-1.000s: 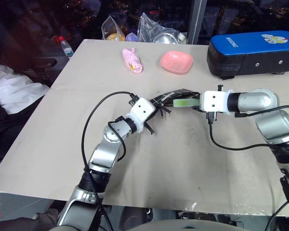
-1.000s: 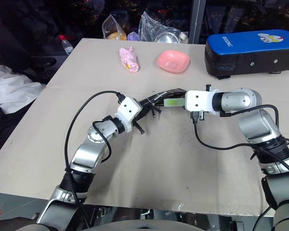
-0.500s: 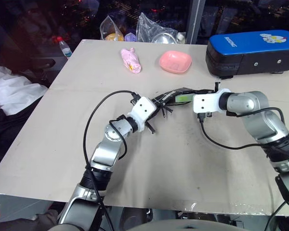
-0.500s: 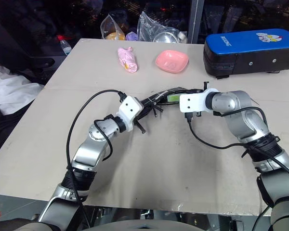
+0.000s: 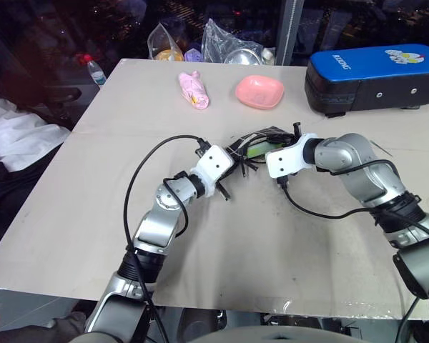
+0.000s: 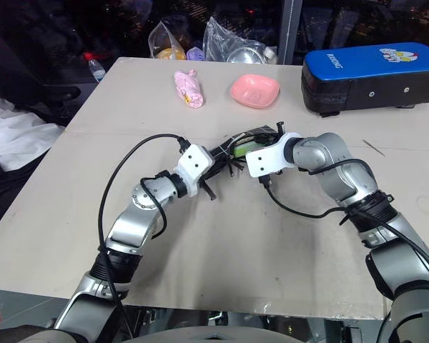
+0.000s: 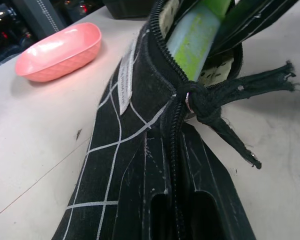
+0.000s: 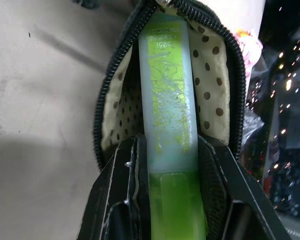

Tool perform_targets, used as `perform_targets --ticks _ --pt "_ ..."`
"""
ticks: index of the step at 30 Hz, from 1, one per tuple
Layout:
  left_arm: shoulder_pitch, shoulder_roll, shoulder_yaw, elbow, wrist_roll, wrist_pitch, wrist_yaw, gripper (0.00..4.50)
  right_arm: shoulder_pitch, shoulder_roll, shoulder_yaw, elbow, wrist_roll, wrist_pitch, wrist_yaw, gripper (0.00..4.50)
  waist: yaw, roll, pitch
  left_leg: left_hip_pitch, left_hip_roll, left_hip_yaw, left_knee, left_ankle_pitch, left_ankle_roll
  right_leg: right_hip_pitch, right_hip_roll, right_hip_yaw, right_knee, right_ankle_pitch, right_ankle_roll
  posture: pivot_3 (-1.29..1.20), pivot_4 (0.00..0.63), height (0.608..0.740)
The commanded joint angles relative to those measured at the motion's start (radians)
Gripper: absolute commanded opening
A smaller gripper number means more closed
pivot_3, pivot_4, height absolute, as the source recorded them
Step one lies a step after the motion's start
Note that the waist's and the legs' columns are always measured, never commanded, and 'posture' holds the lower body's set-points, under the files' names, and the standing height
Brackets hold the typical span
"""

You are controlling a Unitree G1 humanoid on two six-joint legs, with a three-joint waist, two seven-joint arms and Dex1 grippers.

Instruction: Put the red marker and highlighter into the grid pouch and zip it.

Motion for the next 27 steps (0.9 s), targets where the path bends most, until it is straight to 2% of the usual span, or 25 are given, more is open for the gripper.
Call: perform_targets --ticks 1,3,5,10,11,16,20,27 --pt "-0.005 -0.008 -0.026 -0.066 -0.028 -0.015 -0.032 0.00 -0.040 0.024 0.009 0.012 0.002 -0.090 -0.037 0.72 0.000 0.000 0.000 0.000 0.000 0.000 0.000 0.000 0.000 0.000 0.000 0.000 0.000 0.000 0.000 0.00 0.150 0.725" --pt "-0.005 -0.010 -0.027 -0.070 -0.034 -0.012 -0.041 0.00 -0.042 0.024 0.010 0.050 -0.005 -0.124 -0.047 0.72 0.000 0.000 0.000 0.000 0.000 0.000 0.000 0.000 0.000 0.000 0.000 0.000 0.000 0.000 0.000 0.00 0.150 0.725" --pt "-0.005 -0.016 -0.022 -0.072 -0.039 -0.002 -0.041 0.00 -0.050 0.026 -0.008 0.092 -0.019 -0.101 -0.065 1.86 0.000 0.000 0.000 0.000 0.000 0.000 0.000 0.000 0.000 0.000 0.000 0.000 0.000 0.000 0.000 0.00 0.150 0.725" --pt "-0.010 -0.048 0.014 -0.071 -0.073 0.051 -0.015 0.00 -0.039 0.037 -0.074 0.084 0.044 -0.040 -0.058 4.26 0.001 0.000 0.000 0.000 0.000 0.000 0.000 0.000 0.000 0.000 0.000 0.000 0.000 0.000 0.000 0.00 0.150 0.725" --pt "-0.011 -0.053 0.020 -0.072 -0.083 0.060 -0.014 0.00 -0.030 0.031 -0.087 0.063 0.061 -0.021 -0.046 4.46 0.001 0.000 0.000 0.000 0.000 0.000 0.000 0.000 0.000 0.000 0.000 0.000 0.000 0.000 0.000 0.00 0.150 0.725" --pt "-0.020 -0.066 0.045 -0.071 -0.117 0.091 -0.007 0.00 0.043 -0.003 -0.171 -0.097 0.177 0.122 0.038 4.46 0.004 0.000 0.000 0.000 0.001 0.000 0.000 0.000 0.000 0.000 0.000 0.000 0.000 0.000 0.000 0.00 0.150 0.725" --pt "-0.033 -0.076 0.070 -0.070 -0.157 0.121 0.002 0.00 0.088 -0.007 -0.261 -0.242 0.294 0.317 0.102 4.46 0.003 0.000 0.000 0.000 0.001 -0.001 0.000 0.000 0.000 0.000 0.000 0.000 0.000 0.000 0.000 0.00 0.150 0.725" --pt "-0.036 -0.077 0.079 -0.085 -0.218 0.167 -0.015 0.00 0.137 -0.024 -0.303 -0.345 0.376 0.461 0.117 4.46 0.002 0.000 0.000 0.000 0.000 -0.001 0.000 0.000 0.000 0.000 0.000 0.000 0.000 0.000 0.000 0.00 0.150 0.725"
